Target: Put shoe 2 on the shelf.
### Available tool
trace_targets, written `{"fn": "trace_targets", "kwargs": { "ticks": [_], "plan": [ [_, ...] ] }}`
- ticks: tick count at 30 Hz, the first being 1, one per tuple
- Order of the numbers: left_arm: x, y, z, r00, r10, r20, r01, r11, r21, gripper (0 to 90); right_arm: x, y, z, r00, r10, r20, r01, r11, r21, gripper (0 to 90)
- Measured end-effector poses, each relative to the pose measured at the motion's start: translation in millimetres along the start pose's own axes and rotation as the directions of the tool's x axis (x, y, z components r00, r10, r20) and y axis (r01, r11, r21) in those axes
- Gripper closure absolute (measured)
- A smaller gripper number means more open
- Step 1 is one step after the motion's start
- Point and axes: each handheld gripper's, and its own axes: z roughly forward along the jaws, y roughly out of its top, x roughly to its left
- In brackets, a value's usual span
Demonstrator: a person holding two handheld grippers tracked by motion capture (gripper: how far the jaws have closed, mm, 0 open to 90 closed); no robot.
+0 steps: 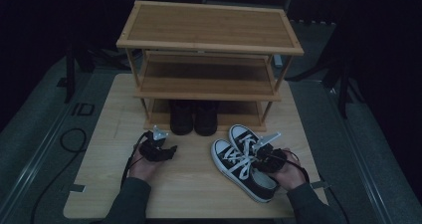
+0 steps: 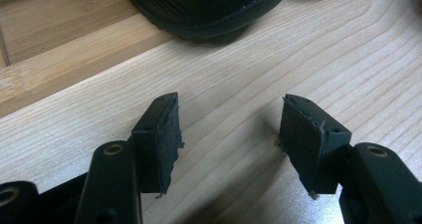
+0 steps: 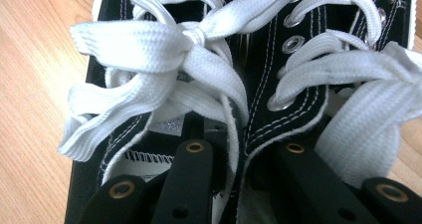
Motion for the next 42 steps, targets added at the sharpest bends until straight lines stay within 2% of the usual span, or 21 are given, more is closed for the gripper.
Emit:
{"fn": "trace_targets", "kwargs": {
  "ticks": [5, 11, 24, 35, 42],
  "plan": [
    [0.0, 0.0, 0.0, 1.0000, 0.000, 0.000, 0.000, 1.0000, 0.000, 41.4, -1.6, -0.3, -0.1, 0.9999, -0.008, -0.008, 0.008, 1.000, -0.001, 83.1],
    [0.1, -0.1, 0.0, 1.0000, 0.000, 0.000, 0.000, 1.0000, 0.000, 41.4, -9.7, -1.2, -0.7, 0.9988, -0.010, -0.049, 0.010, 1.000, -0.004, 83.4],
    [0.3, -0.2, -0.1, 1.0000, 0.002, 0.002, -0.002, 1.0000, -0.001, 41.3, -22.5, 1.3, -4.1, 0.9932, -0.057, -0.101, 0.055, 0.998, -0.014, 84.4],
    [0.4, -0.3, -0.1, 1.0000, 0.003, 0.002, -0.003, 1.0000, -0.001, 41.3, -21.7, 7.1, -7.2, 0.9892, -0.119, -0.085, 0.120, 0.993, 0.006, 85.0],
    [0.4, -0.3, -0.2, 1.0000, 0.004, 0.002, -0.004, 1.0000, 0.000, 41.2, -24.2, 9.1, -14.2, 0.9904, -0.124, -0.061, 0.125, 0.992, 0.003, 85.1]
  ]
}}
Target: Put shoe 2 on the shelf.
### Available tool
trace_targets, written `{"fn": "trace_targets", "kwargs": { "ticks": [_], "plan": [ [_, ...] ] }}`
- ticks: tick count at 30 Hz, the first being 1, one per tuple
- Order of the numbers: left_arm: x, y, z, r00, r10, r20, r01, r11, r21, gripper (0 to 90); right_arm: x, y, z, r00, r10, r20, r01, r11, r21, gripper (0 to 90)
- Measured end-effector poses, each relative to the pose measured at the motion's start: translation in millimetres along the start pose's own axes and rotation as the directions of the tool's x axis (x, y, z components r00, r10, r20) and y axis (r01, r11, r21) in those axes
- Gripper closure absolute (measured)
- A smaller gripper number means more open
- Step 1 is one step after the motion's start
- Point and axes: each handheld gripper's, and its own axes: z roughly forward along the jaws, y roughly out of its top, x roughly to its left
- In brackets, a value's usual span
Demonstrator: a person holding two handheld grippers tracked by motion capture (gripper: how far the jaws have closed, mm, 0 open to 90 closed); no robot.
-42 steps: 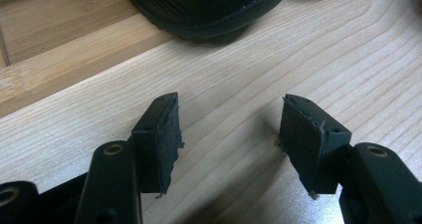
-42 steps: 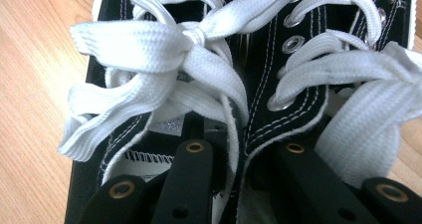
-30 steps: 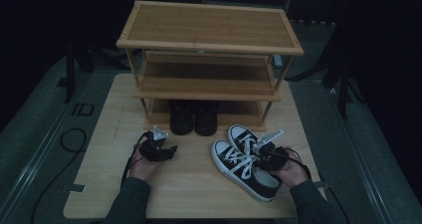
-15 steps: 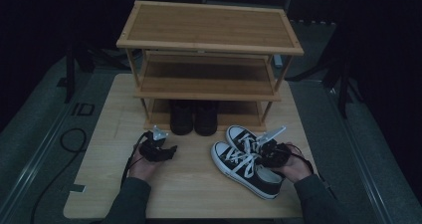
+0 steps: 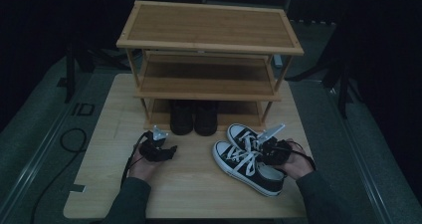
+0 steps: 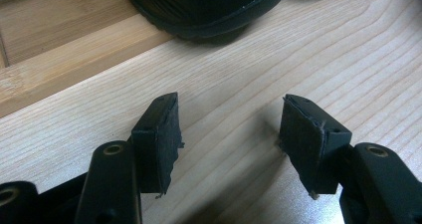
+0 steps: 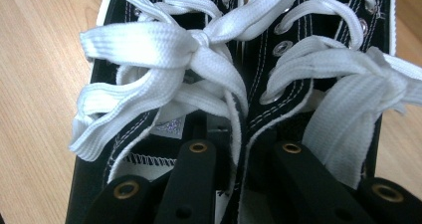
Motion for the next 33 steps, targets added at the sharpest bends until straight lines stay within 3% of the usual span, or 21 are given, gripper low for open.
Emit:
{"fn": "trace_targets", "kwargs": {
  "ticks": [4, 19, 25, 33],
  "plan": [
    [-0.1, 0.0, 0.0, 1.0000, -0.001, 0.000, 0.001, 1.0000, 0.000, 41.2, -1.3, 0.5, -7.4, 0.9999, -0.008, 0.012, 0.008, 1.000, -0.001, 85.0],
    [-0.3, -0.2, 0.1, 1.0000, -0.003, -0.001, 0.003, 1.0000, -0.003, 41.1, -8.8, 12.4, -36.5, 0.9990, -0.044, -0.013, 0.043, 0.998, -0.054, 85.0],
    [-0.4, -0.4, 0.1, 1.0000, -0.003, -0.002, 0.003, 1.0000, -0.004, 41.1, -8.9, 22.8, -46.6, 0.9952, -0.097, -0.009, 0.096, 0.994, -0.053, 85.0],
    [-0.6, -0.5, 0.1, 1.0000, -0.004, -0.003, 0.004, 1.0000, -0.005, 41.1, -8.9, 35.2, -59.5, 0.9919, -0.123, -0.028, 0.121, 0.990, -0.068, 84.9]
  ]
}}
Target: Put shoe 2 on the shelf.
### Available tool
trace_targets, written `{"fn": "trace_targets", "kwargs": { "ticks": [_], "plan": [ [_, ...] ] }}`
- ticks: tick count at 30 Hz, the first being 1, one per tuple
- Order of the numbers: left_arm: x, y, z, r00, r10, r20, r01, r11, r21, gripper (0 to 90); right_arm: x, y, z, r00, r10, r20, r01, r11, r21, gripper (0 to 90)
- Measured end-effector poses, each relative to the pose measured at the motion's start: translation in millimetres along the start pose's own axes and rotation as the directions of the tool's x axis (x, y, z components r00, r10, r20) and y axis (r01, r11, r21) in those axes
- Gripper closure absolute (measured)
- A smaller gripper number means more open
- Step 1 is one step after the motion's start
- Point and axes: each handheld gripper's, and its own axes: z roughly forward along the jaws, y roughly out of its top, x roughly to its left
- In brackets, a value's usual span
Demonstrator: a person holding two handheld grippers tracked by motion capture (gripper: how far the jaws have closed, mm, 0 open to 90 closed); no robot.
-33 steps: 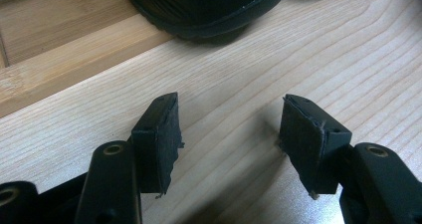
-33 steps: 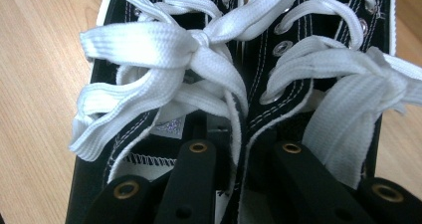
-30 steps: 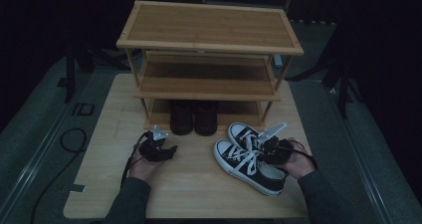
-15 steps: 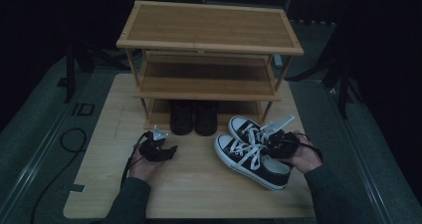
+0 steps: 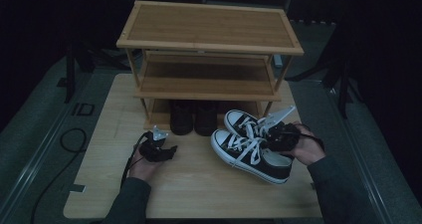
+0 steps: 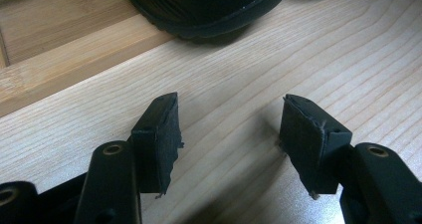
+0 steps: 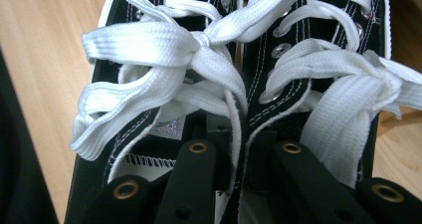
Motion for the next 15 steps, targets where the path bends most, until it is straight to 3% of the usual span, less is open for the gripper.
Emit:
{"fn": "trace_targets", "kwargs": {
  "ticks": [7, 15],
  "plan": [
    [-0.1, 0.0, 0.0, 1.0000, 0.000, -0.001, 0.000, 1.0000, 0.000, 41.0, 0.0, 10.1, -7.9, 0.9995, -0.027, -0.014, 0.027, 1.000, -0.008, 84.9],
    [-0.2, -0.1, 0.0, 1.0000, -0.001, -0.001, 0.001, 1.0000, -0.001, 41.1, 0.2, 18.8, -16.3, 0.9984, -0.055, 0.010, 0.055, 0.998, 0.004, 84.8]
  ]
}}
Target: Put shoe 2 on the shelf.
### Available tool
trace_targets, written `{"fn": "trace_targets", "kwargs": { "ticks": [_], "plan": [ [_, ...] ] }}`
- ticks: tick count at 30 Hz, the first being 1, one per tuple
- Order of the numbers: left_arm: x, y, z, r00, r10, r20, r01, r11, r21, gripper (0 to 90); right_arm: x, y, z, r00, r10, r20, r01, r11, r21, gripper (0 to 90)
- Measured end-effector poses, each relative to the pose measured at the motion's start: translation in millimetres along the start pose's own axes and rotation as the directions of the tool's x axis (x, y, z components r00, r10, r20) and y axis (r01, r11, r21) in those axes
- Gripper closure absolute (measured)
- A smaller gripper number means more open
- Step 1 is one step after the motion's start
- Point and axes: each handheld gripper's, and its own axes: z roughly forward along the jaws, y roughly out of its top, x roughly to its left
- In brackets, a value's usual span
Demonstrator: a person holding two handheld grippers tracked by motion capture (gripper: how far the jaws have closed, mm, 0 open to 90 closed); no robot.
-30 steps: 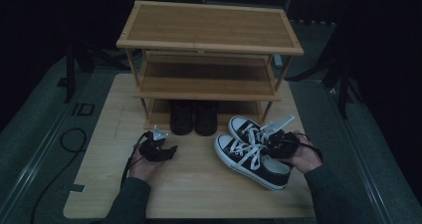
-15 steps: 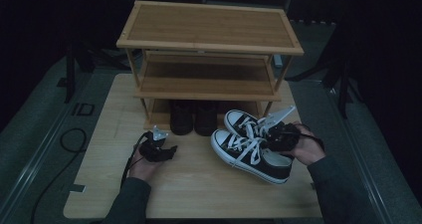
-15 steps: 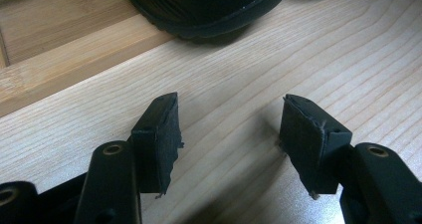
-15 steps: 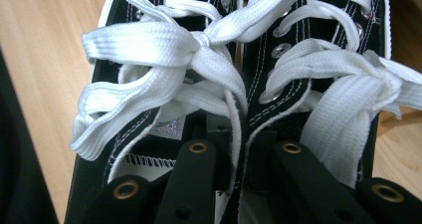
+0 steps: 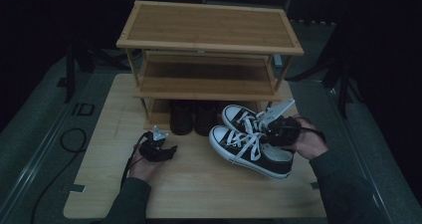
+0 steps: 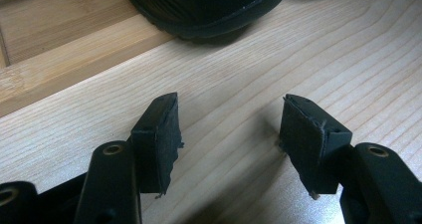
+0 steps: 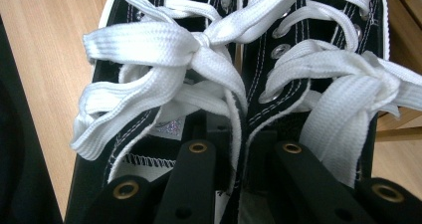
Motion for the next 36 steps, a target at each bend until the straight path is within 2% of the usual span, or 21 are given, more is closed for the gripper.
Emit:
{"fn": "trace_targets", "kwargs": {
  "ticks": [10, 19, 25, 30, 36],
  "plan": [
    [0.0, -0.1, 0.0, 1.0000, 0.000, 0.000, 0.000, 1.0000, -0.001, 41.0, 2.2, 10.3, -7.1, 0.9994, -0.034, 0.005, 0.034, 0.999, 0.010, 84.8],
    [0.1, -0.2, 0.0, 1.0000, 0.002, 0.000, -0.002, 1.0000, 0.000, 41.0, 2.5, 19.4, -10.1, 0.9965, -0.079, -0.025, 0.080, 0.997, 0.009, 84.7],
    [0.1, -0.2, 0.0, 1.0000, 0.001, 0.000, -0.001, 1.0000, -0.001, 41.0, 1.1, 24.9, -13.7, 0.9930, -0.109, -0.046, 0.109, 0.994, -0.005, 84.7],
    [0.1, -0.2, 0.0, 1.0000, 0.001, -0.001, -0.001, 1.0000, -0.001, 41.1, 3.7, 30.1, -17.3, 0.9891, -0.143, -0.036, 0.142, 0.990, -0.010, 84.7],
    [0.1, -0.2, 0.0, 1.0000, 0.002, -0.001, -0.002, 1.0000, -0.001, 41.0, 3.5, 34.9, -21.6, 0.9875, -0.148, -0.053, 0.147, 0.989, -0.036, 84.7]
  ]
}}
